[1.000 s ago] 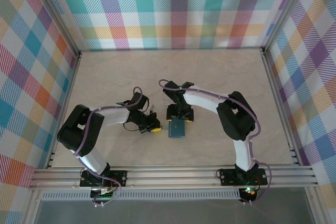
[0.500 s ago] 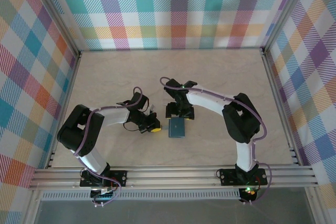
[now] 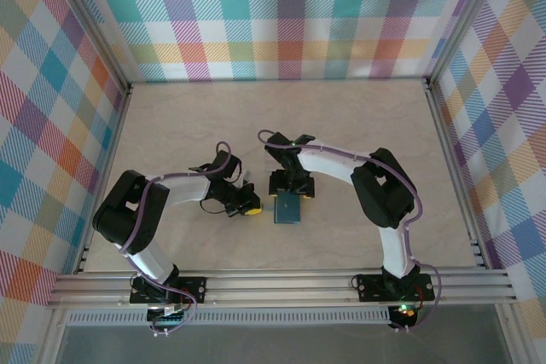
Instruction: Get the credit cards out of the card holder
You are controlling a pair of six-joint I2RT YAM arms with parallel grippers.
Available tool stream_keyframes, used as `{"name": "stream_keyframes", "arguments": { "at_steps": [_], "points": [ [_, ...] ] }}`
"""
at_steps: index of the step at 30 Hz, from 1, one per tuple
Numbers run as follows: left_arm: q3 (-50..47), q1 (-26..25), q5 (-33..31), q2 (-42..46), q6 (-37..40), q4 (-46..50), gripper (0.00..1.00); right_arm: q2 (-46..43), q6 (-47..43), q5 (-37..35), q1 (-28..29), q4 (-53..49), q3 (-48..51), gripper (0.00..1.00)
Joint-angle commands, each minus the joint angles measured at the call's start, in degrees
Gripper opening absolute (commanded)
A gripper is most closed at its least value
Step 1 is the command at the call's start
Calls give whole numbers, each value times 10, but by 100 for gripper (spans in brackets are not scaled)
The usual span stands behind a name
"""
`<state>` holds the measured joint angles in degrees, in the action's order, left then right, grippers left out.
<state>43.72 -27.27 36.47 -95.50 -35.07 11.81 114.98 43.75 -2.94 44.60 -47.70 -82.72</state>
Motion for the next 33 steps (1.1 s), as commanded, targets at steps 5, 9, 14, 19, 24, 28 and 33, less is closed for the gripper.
{"name": "stream_keyframes", "arguments": {
  "at_steps": [5, 9, 14, 19, 24, 28, 33],
  "points": [
    [-16, 5, -22, -6, 8, 33, 0, -37, 1, -35, -5, -44, -3, 85],
    [-14, 5, -27, 0, 7, 36, 0, -54, 1, -37, -7, -50, 3, 84],
    [-15, 5, -29, -8, 8, 36, 0, -81, -2, -37, -8, -57, 12, 82],
    [-15, 5, -32, -9, 1, 28, 0, -106, -2, -34, -9, -63, 29, 71],
    [-18, 5, -34, -5, 1, 29, 0, -120, -7, -17, -11, -47, 45, 70],
    [-19, 5, -32, -6, -1, 24, 0, -79, 1, 21, -11, -32, 19, 79],
    [-25, 5, -25, -12, -7, 11, 0, -50, 59, 11, -11, -11, 8, 86]
  ]
}}
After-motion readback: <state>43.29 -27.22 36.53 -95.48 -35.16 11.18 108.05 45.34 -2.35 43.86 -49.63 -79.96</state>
